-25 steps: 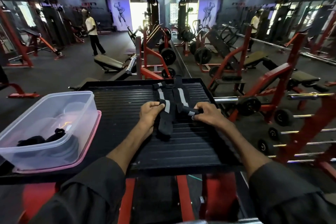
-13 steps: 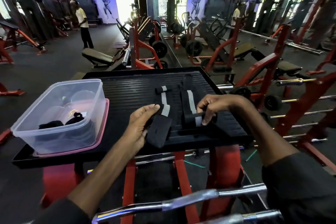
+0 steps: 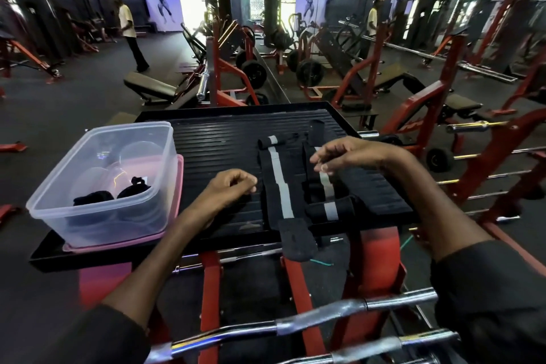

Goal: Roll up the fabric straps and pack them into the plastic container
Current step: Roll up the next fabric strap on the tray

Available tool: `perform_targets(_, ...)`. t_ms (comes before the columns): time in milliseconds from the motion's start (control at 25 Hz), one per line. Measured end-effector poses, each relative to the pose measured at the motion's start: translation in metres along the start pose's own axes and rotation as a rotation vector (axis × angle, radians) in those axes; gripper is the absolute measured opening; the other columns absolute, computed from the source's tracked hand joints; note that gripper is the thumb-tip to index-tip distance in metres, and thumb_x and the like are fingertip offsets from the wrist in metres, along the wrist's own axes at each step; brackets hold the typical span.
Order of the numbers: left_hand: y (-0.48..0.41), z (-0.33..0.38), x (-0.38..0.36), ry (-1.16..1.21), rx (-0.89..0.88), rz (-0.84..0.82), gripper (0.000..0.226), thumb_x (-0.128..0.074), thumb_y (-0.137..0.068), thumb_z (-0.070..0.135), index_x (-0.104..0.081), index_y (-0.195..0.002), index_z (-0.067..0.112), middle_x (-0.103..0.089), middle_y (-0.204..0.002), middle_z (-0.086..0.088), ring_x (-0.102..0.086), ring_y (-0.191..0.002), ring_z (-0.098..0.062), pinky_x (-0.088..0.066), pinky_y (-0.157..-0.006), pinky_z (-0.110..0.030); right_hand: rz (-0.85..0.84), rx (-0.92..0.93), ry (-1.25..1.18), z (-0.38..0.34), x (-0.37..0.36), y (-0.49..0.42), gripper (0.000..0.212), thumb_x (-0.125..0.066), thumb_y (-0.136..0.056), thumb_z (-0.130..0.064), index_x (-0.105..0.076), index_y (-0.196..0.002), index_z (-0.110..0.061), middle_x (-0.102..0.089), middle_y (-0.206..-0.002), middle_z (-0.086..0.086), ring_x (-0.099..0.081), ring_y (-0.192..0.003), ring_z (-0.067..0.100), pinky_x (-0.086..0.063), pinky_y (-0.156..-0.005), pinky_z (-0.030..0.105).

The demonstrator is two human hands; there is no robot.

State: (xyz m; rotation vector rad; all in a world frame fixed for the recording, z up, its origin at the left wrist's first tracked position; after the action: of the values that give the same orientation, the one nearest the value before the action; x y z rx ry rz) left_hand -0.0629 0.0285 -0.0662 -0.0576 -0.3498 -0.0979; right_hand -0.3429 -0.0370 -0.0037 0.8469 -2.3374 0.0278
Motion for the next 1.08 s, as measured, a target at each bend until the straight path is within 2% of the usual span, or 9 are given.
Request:
perform_targets(80,-0.019,-0.002,0.002,0.045,-0.009,0.056,0.023,-0.062,-0.098,0.03,-0.07,-0.103,0.008,-0.074,-0.108,-0.01,-0.066,-0.095,-0.013,-0.048,-0.082,-0.023,0.178,0.04,-0.007,-0.003,0.004,-0.014,0.034,-0.067,-0.091,0.007,-0.064,-0.124,0.0,-0.07,-0.111,0.018,-0.067,-0.09,0.011,-0.054,-0.08,0.014)
perform_targets(200,-0.054,-0.003,0.004,0.057,-0.038,0.142,0.013,-0.063,-0.098,0.026,-0.07,-0.097,0.016,-0.073,-0.11,-0.008,-0.068,-0.101,-0.019,-0.052,-0.087,-0.032,0.307,0.059,0.121,-0.001,0.004,-0.042,0.032,-0.071,-0.087,0.007,-0.069,-0.117,-0.005,-0.07,-0.107,0.014,-0.064,-0.085,0.005,-0.05,-0.073,0.009)
perform_targets(280,-0.079,-0.004,0.005,0.021,-0.06,0.218,0.01,-0.063,-0.096,0.024,-0.071,-0.096,0.017,-0.073,-0.109,-0.005,-0.068,-0.103,-0.019,-0.053,-0.09,-0.035,0.351,0.074,0.229,0.003,0.006,-0.065,0.029,-0.075,-0.085,-0.001,-0.073,-0.112,-0.013,-0.072,-0.106,0.008,-0.064,-0.089,0.008,-0.053,-0.082,0.019)
perform_targets(440,-0.124,-0.005,0.001,-0.086,-0.051,0.348,0.017,-0.063,-0.095,0.018,-0.073,-0.106,0.011,-0.074,-0.109,-0.002,-0.068,-0.104,-0.017,-0.051,-0.094,-0.03,0.397,0.068,0.392,0.01,0.012,-0.115,0.032,-0.068,-0.076,-0.029,-0.072,-0.108,-0.032,-0.072,-0.107,-0.009,-0.067,-0.103,0.015,-0.053,-0.095,0.052)
perform_targets(600,-0.155,-0.009,-0.002,-0.177,-0.039,0.424,0.02,-0.06,-0.093,0.01,-0.071,-0.11,0.009,-0.073,-0.112,-0.004,-0.067,-0.102,-0.017,-0.05,-0.093,-0.026,0.394,0.064,0.53,0.007,0.018,-0.167,0.041,-0.066,-0.081,-0.031,-0.066,-0.121,-0.034,-0.065,-0.127,-0.005,-0.056,-0.125,0.021,-0.043,-0.104,0.054)
perform_targets(800,-0.173,-0.035,-0.004,-0.241,-0.066,0.444,0.021,-0.065,-0.091,0.012,-0.068,-0.112,0.015,-0.068,-0.115,-0.008,-0.066,-0.104,-0.019,-0.053,-0.097,-0.031,0.2,-0.03,0.621,0.024,0.014,-0.214,0.052,-0.069,-0.09,-0.032,-0.053,-0.14,-0.031,-0.05,-0.146,0.002,-0.035,-0.14,0.032,-0.028,-0.109,0.058)
perform_targets(920,-0.178,-0.042,-0.004,-0.219,-0.005,0.413,0.028,-0.068,-0.091,0.019,-0.064,-0.119,0.018,-0.061,-0.123,-0.006,-0.062,-0.109,-0.017,-0.052,-0.1,-0.034,0.222,0.044,0.537,0.036,0.014,-0.226,0.051,-0.072,-0.087,-0.03,-0.057,-0.136,-0.028,-0.059,-0.135,-0.001,-0.049,-0.13,0.023,-0.032,-0.105,0.053)
perform_targets(1000,-0.181,-0.039,-0.004,-0.179,0.017,0.39,0.038,-0.07,-0.09,0.021,-0.06,-0.126,0.017,-0.054,-0.129,-0.004,-0.058,-0.111,-0.015,-0.05,-0.1,-0.031,0.254,0.137,0.369,0.035,0.019,-0.225,0.05,-0.082,-0.08,-0.025,-0.064,-0.128,-0.023,-0.066,-0.111,-0.006,-0.06,-0.103,0.012,-0.043,-0.096,0.043)
perform_targets(1080,-0.184,-0.038,-0.005,-0.156,0.04,0.338,0.047,-0.073,-0.087,0.024,-0.057,-0.131,0.018,-0.052,-0.132,-0.003,-0.057,-0.114,-0.015,-0.048,-0.102,-0.032,0.268,0.233,0.191,0.03,0.022,-0.22,0.038,-0.087,-0.077,-0.022,-0.074,-0.113,-0.018,-0.065,-0.086,-0.011,-0.058,-0.076,0.003,-0.046,-0.077,0.028)
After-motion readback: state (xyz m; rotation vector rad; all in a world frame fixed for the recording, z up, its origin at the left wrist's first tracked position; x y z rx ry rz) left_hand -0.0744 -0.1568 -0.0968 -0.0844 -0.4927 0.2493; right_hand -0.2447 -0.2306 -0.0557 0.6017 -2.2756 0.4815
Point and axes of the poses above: each hand's wrist, its own y-axis away from the middle knuckle, its own x-axis out of the back of the hand, z = x × y, the point moved 5 cm from there along -y, towards the middle knuckle
